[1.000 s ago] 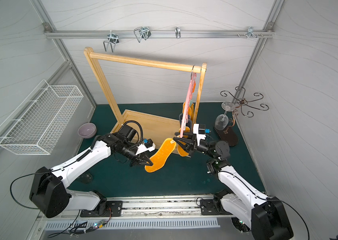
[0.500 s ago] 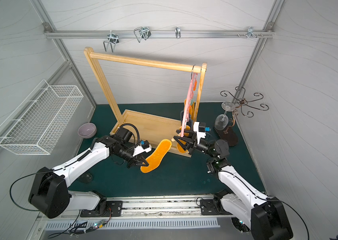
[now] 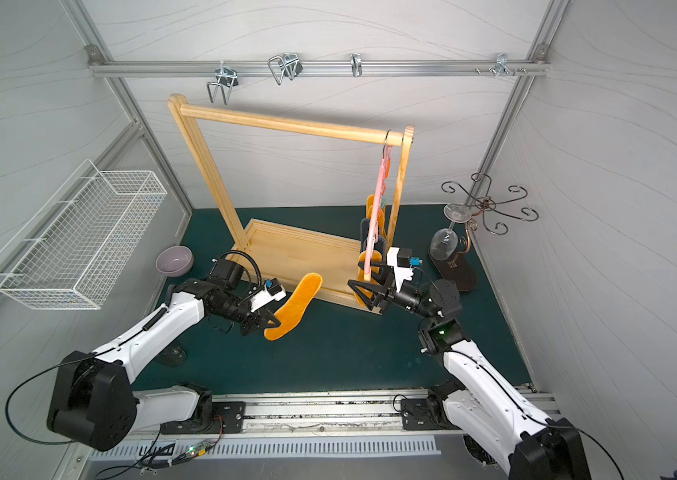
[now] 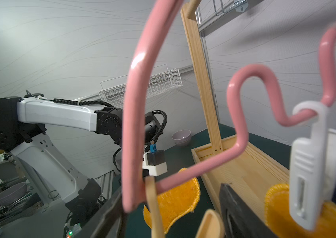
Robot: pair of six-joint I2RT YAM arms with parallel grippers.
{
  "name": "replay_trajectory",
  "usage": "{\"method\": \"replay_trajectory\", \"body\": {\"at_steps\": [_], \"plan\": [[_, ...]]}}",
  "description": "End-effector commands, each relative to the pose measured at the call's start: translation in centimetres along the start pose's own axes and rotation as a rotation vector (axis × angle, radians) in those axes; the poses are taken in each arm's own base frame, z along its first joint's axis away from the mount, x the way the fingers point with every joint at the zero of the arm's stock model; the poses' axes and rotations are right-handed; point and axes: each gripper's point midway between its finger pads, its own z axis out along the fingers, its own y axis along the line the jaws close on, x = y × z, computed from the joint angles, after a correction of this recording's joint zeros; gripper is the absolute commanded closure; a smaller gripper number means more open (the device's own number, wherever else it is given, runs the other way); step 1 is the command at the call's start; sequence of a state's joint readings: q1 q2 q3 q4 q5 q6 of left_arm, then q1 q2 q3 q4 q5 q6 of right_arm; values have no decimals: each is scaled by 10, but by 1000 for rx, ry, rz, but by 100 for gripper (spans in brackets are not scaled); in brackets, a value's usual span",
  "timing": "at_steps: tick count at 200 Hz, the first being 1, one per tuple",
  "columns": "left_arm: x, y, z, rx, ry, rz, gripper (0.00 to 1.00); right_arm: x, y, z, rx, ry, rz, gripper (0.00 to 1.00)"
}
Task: Take the shoe insoles off the hanger
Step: Place the insole at the center of the board.
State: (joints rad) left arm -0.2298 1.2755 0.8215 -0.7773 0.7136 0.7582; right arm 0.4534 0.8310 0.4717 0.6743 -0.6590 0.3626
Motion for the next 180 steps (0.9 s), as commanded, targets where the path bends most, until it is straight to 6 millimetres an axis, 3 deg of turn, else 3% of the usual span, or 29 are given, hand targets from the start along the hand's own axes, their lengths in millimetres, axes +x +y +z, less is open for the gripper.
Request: {"method": "replay_trajectory", "body": {"at_steps": [1, 32, 101, 152, 180], "plan": [[10, 21, -12, -97, 12, -12, 100, 14, 0, -6, 52, 53, -43, 28], [31, 38, -19, -169, 87, -32, 100, 21, 5, -9, 76, 91, -106, 27], [100, 41, -21, -217, 309, -41, 100, 24, 7, -8, 68, 110, -115, 26], [124, 37, -28, -215, 328, -125, 100, 26, 6, -9, 74, 117, -115, 25], [120, 33, -31, -190, 299, -176, 100, 27, 3, -9, 91, 123, -103, 25]]}}
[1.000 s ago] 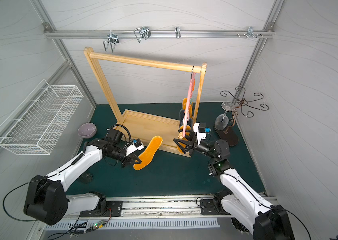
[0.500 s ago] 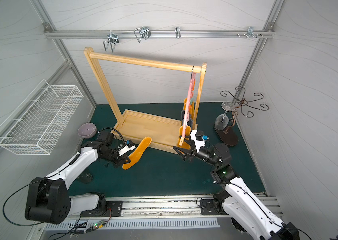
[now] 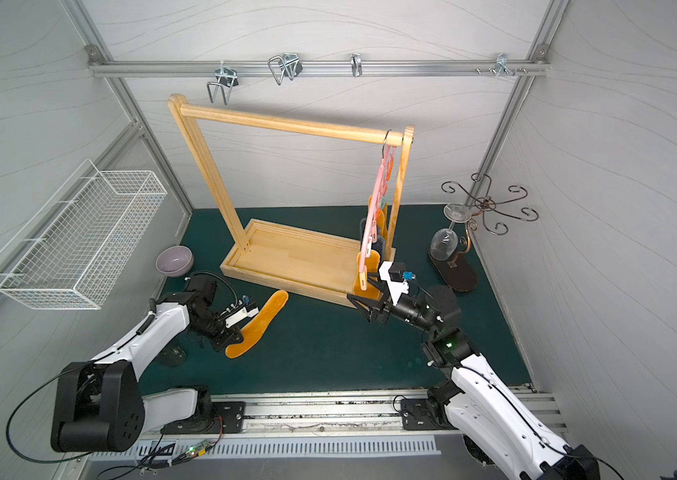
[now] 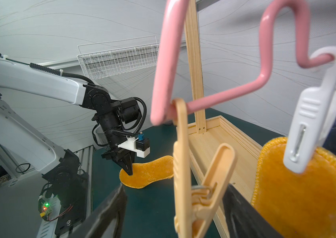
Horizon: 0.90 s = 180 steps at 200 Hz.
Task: Take the shoe insoles off the hanger
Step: Place the insole at the center of the board.
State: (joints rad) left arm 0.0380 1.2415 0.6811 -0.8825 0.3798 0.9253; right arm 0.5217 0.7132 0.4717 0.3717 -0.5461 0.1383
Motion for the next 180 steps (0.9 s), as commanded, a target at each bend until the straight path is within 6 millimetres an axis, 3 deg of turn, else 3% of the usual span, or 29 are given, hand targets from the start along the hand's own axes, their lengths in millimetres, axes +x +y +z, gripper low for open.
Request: {"method": "replay_trajectory", "body": {"at_steps": [1, 42, 83, 128, 157, 180], "plan": [[5, -8, -5, 38, 8, 4, 100, -2, -1, 0, 14, 2, -3, 25], [-5, -11, -12, 50, -33, -19, 100, -1, -5, -1, 55, -21, 33, 19], [-19, -14, -20, 71, -85, -34, 100, 28, 7, 2, 41, 16, 113, 15], [-38, -17, -36, 91, -163, -23, 100, 43, -3, -9, 140, 10, 163, 15], [-61, -24, -55, 127, -249, -13, 100, 56, 8, -5, 91, 58, 173, 15], [-70, -28, -64, 154, -284, -28, 100, 55, 23, 2, 53, 54, 162, 16]]}}
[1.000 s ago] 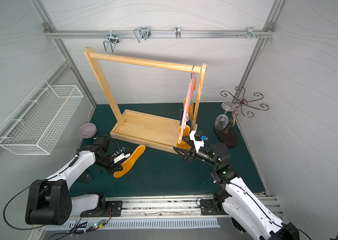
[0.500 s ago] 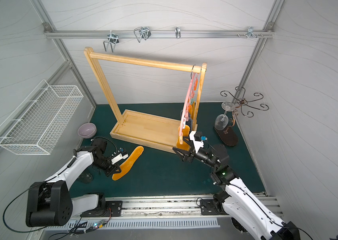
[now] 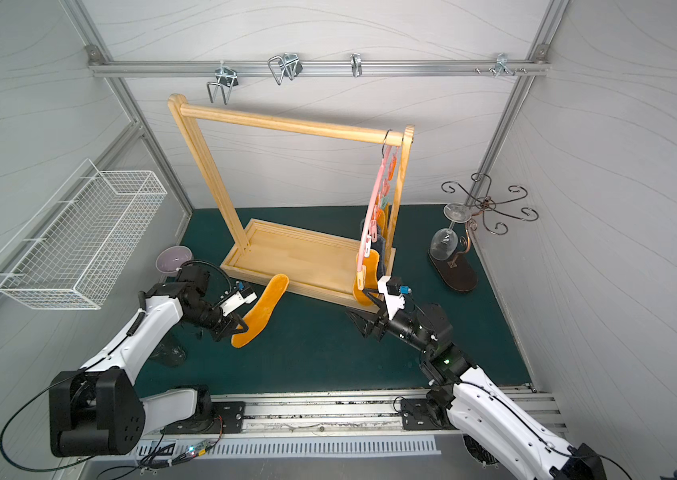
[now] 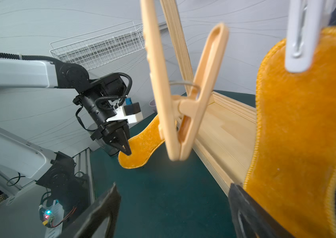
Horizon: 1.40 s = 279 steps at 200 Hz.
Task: Take the shoe insoles off the hanger
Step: Place the insole at the center of the board.
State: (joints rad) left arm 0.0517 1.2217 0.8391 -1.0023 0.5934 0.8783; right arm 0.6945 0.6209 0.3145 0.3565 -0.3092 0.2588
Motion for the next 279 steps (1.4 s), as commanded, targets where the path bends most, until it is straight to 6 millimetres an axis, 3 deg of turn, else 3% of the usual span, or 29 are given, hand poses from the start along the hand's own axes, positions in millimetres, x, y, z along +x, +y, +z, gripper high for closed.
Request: {"method": "replay_trajectory", "body": {"at_steps": [1, 50, 80, 119, 148, 203, 250, 279], "plan": [[-22, -15, -15, 60, -86, 1, 100, 1, 12, 4, -25, 0, 0, 16], [-28, -23, -18, 96, -127, -3, 100, 29, 43, 27, -116, 44, -13, 16], [-55, -36, -36, 157, -217, 11, 100, 38, 67, 48, -171, 68, -35, 17], [-90, -68, -69, 287, -388, 57, 100, 15, 91, 77, -200, -33, 87, 19], [-98, -88, -81, 353, -456, 102, 100, -1, 117, 98, -258, -90, 114, 19], [-98, -103, -89, 400, -480, 131, 100, -23, 109, 129, -200, -156, 170, 19], [-94, -112, -93, 409, -490, 175, 100, -30, 93, 139, -193, -177, 260, 20], [-94, -114, -94, 411, -493, 179, 100, -31, 102, 144, -247, -159, 259, 23]]}}
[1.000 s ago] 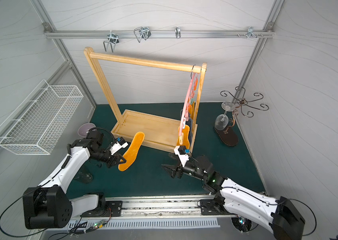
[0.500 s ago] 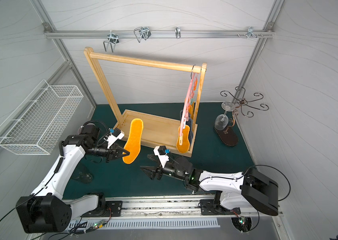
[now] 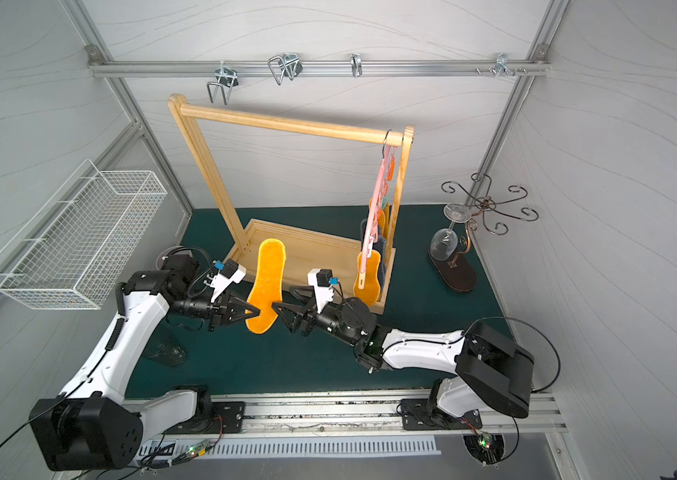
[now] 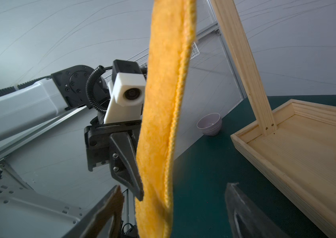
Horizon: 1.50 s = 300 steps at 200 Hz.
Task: Take the shoe insoles off the hanger
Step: Place the insole at the center of the board.
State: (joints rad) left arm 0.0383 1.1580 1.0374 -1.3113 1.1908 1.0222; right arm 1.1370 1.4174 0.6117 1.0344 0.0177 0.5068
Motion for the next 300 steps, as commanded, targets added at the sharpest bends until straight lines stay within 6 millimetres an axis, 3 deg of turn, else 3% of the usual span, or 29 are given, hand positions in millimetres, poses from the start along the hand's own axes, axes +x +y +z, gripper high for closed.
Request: {"method": "replay_trajectory", "body": {"at_steps": [1, 34, 57, 114, 146, 187, 244, 300], "plan": [[-14, -14, -4, 20, -36, 74, 100, -14, 15, 8, -78, -32, 30, 23], [-13, -15, -5, 22, -35, 69, 100, -14, 36, 17, -208, -30, 9, 37], [-11, -15, -4, 24, -35, 72, 100, -14, 45, 20, -273, -47, 10, 55], [-9, -8, -3, 4, -19, 55, 100, -8, 46, 27, -313, -19, 33, 100], [-5, 4, -4, -40, -8, 19, 100, 1, 38, 28, -303, 17, 69, 100], [-3, 29, -10, -140, -5, -47, 70, 27, 20, 30, -222, 118, 123, 100], [9, 88, -28, -383, -14, -113, 54, 67, -9, 37, -66, 236, 274, 100], [22, 165, -62, -758, -13, -156, 52, 123, -39, 38, 104, 397, 466, 100]]}}
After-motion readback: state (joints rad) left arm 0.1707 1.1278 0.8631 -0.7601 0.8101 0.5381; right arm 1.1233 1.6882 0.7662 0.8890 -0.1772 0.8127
